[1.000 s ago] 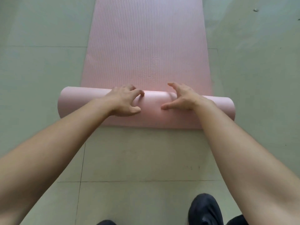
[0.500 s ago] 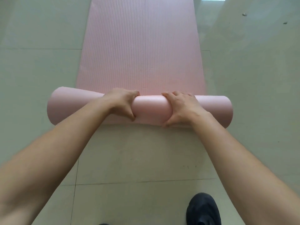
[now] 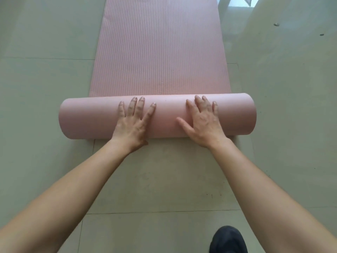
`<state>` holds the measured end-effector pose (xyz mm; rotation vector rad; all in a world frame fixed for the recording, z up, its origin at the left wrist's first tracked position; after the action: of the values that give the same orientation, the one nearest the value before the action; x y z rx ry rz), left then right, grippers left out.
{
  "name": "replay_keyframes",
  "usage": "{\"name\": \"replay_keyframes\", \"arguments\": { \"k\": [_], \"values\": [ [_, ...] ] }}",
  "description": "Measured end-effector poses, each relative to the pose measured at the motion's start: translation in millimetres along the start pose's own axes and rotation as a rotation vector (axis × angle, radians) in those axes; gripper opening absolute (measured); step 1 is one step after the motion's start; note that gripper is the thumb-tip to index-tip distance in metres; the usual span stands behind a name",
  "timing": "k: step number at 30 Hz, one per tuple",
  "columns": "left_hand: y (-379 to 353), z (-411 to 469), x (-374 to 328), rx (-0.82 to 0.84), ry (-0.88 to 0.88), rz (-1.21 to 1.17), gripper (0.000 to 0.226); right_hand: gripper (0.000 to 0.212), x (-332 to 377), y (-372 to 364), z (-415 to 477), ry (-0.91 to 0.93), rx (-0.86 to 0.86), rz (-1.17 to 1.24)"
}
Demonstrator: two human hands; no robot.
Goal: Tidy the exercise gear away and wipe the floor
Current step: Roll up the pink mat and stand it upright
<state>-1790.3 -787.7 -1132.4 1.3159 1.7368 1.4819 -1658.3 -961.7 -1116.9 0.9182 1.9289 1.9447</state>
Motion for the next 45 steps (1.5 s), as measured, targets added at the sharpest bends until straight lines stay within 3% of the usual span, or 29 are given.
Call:
{"name": "replay_keyframes", "arguments": {
  "k": [3, 6, 8, 12, 14, 15, 17, 19, 20, 21, 23, 25, 29, 32, 36, 42, 43, 45],
  "values": [
    [2.3, 8.2, -6.5, -0.062, 0.035, -0.052, 0.099, 0.111, 2.2, -6.6, -4.9, 0.028, 0.131, -0.075],
    [16.5, 13.2, -1.9, -0.022, -0.006, -0.092, 0.087, 0.126, 6.3, -2.4, -8.3, 0.059, 0.177, -0.142],
    [30.2, 17.3, 4.5, 0.047, -0.063, -0.120, 0.088, 0.125, 10.8, 3.9, -7.0, 0.047, 0.194, -0.155],
    [49.6, 13.8, 16.8, 0.266, -0.189, -0.282, 0.096, 0.104, 11.5, 25.2, 5.0, 0.055, 0.346, -0.054],
    [52.1, 9.9, 26.1, 0.324, -0.201, -0.411, 0.106, 0.110, 2.8, 35.0, 6.8, 0.030, 0.450, 0.071],
    [53.6, 8.8, 31.8, 0.292, -0.192, -0.453, 0.109, 0.113, -2.4, 37.4, 6.1, 0.012, 0.467, 0.107],
    [52.8, 7.5, 41.0, 0.080, -0.137, -0.471, 0.097, 0.107, -12.2, 35.9, 5.2, -0.015, 0.403, 0.077],
    [48.3, 3.8, 40.9, -0.223, -0.104, -0.484, 0.063, 0.086, -18.5, 31.5, 5.3, -0.021, 0.207, 0.023],
    [45.1, 2.4, 38.3, -0.312, -0.090, -0.472, 0.055, 0.074, -19.6, 30.7, 5.8, -0.022, 0.080, 0.017],
    [38.9, 3.4, 34.0, -0.309, -0.067, -0.419, 0.064, 0.062, -18.8, 30.3, 6.5, -0.017, -0.033, 0.020],
    [15.8, 9.1, 22.6, -0.126, -0.024, -0.206, 0.104, 0.053, -13.2, 27.7, 7.9, 0.012, -0.137, 0.013],
    [-1.7, 14.0, 14.4, -0.060, -0.008, -0.060, 0.125, 0.069, -3.8, 18.2, 7.2, 0.046, -0.055, -0.028],
    [-0.9, 16.7, 6.9, -0.105, 0.008, -0.093, 0.108, 0.121, 8.7, -0.3, 0.4, 0.052, 0.210, -0.135],
    [20.7, 23.6, 11.8, -0.065, 0.011, -0.164, 0.089, 0.142, 10.2, 1.8, 0.7, 0.047, 0.274, -0.214],
    [50.6, 20.7, 18.7, 0.087, -0.058, -0.240, 0.068, 0.141, 9.5, 16.8, 2.3, 0.061, 0.376, -0.153],
    [39.8, 2.3, 22.6, 0.551, -0.171, -0.421, 0.081, 0.131, 2.6, 24.8, -9.0, 0.012, 0.656, 0.118],
    [36.3, -1.4, 23.3, 0.562, -0.172, -0.452, 0.088, 0.130, 0.8, 23.5, -10.2, -0.008, 0.633, 0.147],
    [32.6, -5.1, 23.8, 0.425, -0.168, -0.444, 0.095, 0.123, -4.1, 23.1, -8.7, -0.016, 0.508, 0.139]
  ]
}}
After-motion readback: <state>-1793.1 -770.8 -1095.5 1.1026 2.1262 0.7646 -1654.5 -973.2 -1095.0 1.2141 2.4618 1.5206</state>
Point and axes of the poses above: each hand's wrist, its own z-axis towards the middle knuckle, its own y-axis out of the back of the hand, x = y × z, the point moved 4 cm from there along z, towards the middle knuckle, and after that the axes turned 10 degrees about y, right-handed, at the moved point
